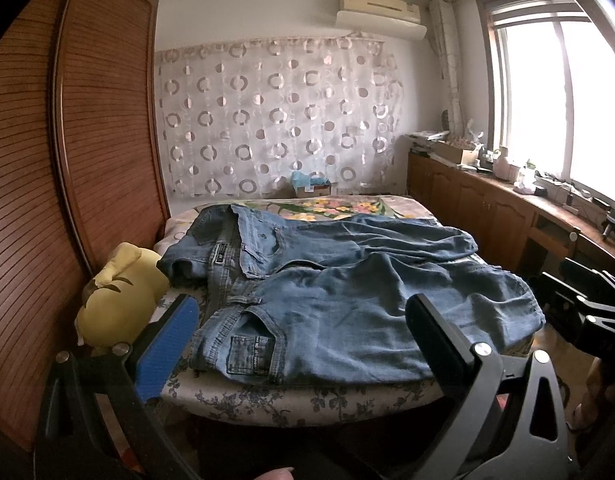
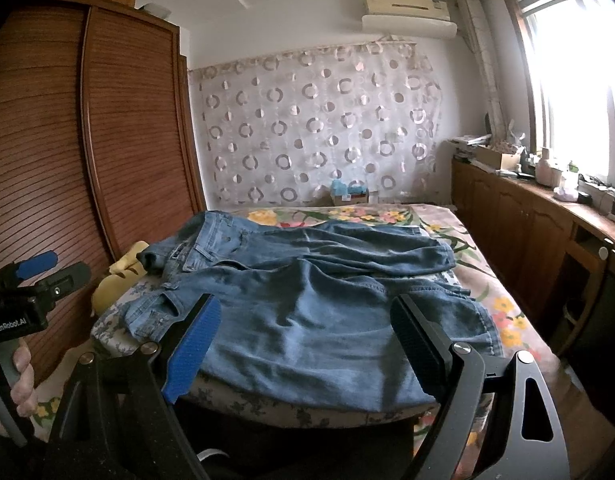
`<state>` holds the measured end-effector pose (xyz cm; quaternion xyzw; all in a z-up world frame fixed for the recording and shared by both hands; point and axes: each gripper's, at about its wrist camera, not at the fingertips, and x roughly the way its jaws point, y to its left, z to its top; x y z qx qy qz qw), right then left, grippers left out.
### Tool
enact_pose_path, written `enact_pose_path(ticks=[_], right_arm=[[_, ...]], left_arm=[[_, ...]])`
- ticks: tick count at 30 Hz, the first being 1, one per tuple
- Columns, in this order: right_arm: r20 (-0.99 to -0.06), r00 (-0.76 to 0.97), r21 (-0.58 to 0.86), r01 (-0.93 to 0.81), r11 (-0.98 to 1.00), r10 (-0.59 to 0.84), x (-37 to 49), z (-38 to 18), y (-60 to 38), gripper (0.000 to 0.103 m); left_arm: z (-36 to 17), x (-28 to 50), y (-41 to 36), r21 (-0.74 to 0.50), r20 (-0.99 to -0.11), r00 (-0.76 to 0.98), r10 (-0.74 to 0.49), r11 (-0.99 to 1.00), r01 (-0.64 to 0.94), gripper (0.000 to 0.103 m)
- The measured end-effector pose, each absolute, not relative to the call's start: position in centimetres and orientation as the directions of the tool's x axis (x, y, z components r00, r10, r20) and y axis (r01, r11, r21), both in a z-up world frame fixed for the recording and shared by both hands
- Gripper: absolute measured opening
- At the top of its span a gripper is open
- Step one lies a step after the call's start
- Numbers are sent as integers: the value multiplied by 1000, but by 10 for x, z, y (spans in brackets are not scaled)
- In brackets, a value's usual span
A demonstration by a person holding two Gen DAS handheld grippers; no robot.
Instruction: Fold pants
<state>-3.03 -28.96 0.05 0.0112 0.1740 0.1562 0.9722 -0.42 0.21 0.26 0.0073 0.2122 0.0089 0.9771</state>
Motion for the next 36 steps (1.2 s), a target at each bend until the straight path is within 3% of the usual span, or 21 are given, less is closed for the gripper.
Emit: enact_pose_path(ticks=[36], right_arm=[[-320,896,75,-299,951,307,-33,2,-288,88]], left_arm=[[6,-8,-1,16,-405,914,15,1000,-10,103]])
